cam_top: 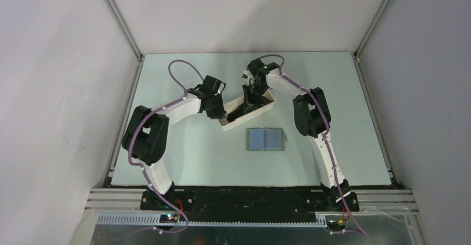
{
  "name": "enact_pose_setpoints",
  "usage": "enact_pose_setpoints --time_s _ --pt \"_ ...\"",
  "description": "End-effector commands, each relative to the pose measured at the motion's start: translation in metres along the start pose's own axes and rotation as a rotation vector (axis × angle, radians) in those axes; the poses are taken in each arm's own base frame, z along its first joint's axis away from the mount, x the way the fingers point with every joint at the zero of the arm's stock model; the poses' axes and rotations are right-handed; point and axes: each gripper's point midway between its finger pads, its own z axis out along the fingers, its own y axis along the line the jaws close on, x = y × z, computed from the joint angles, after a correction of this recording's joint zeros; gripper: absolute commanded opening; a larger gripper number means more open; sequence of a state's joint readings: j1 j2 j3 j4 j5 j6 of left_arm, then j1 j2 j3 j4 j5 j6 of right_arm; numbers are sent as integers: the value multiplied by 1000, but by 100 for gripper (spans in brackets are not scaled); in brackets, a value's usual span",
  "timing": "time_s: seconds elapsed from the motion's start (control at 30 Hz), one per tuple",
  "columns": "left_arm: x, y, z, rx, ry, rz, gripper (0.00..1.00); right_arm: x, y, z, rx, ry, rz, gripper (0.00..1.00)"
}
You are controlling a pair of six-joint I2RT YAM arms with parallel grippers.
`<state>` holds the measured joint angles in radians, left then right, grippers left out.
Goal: Put the credit cards into the card holder
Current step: Pick up the credit card from the storage box.
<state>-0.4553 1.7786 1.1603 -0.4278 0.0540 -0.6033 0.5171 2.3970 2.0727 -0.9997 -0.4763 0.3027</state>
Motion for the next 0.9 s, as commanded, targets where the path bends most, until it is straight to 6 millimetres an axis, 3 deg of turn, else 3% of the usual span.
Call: enact_pose_setpoints --time_s 0.0,0.2,0.4,0.53,0.63,0.77,0.87 --pt "4 21 -7 -121 27 62 23 -8 -6 -10 56 -37 -1 0" --pt "16 14 15 -141 126 93 20 -13 5 -19 4 -59 7 1" --pt "32 5 34 -187 214 128 1 -27 24 -41 -112 -103 37 6" --pt "37 -2 40 -173 232 112 0 -38 32 -64 -169 -160 49 24" --pt "37 -10 43 -134 235 92 0 -43 27 -82 -180 -209 65 40" --pt "34 -27 47 -30 208 47 0 -44 10 -86 -164 -214 92 52" --pt "32 -37 52 48 173 11 0 -40 4 -81 -159 -192 97 55"
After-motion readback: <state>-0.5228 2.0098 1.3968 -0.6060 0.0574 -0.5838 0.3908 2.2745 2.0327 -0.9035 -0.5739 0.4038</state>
